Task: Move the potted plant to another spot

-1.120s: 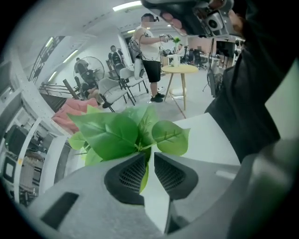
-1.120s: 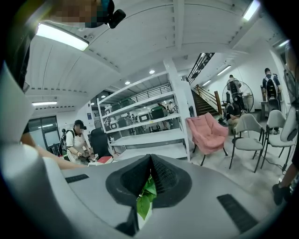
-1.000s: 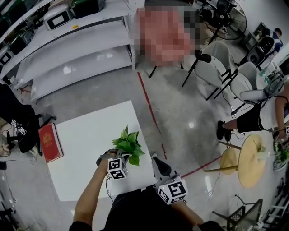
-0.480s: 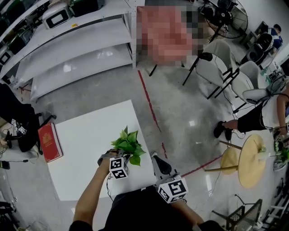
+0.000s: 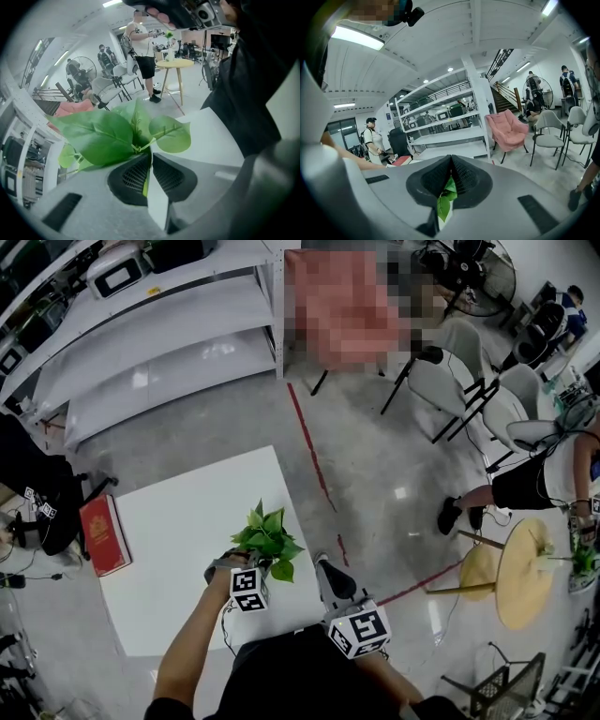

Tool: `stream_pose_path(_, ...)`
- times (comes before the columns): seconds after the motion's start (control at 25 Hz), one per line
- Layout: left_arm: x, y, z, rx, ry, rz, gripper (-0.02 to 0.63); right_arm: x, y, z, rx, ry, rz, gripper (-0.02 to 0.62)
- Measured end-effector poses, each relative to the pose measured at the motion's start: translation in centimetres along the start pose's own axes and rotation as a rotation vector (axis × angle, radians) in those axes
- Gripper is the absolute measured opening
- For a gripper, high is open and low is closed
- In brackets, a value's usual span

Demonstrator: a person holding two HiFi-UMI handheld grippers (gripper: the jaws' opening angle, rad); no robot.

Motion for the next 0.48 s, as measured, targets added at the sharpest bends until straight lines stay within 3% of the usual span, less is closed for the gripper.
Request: stream_pose_path(0.48,2.4,2.2,-0.5,-0.04,0.075,-0.001,0.029,0.2,-1.3,2.1,-0.048,0.032,0.039,0.012)
Point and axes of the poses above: the fingertips, and each gripper's own axes: y backward along the fingers, z to its left, x out of its underside, the point moved 4 cm from there along y, backward along the fingers, and after that the axes turned 3 degrees about y, right-handed, at the moved point
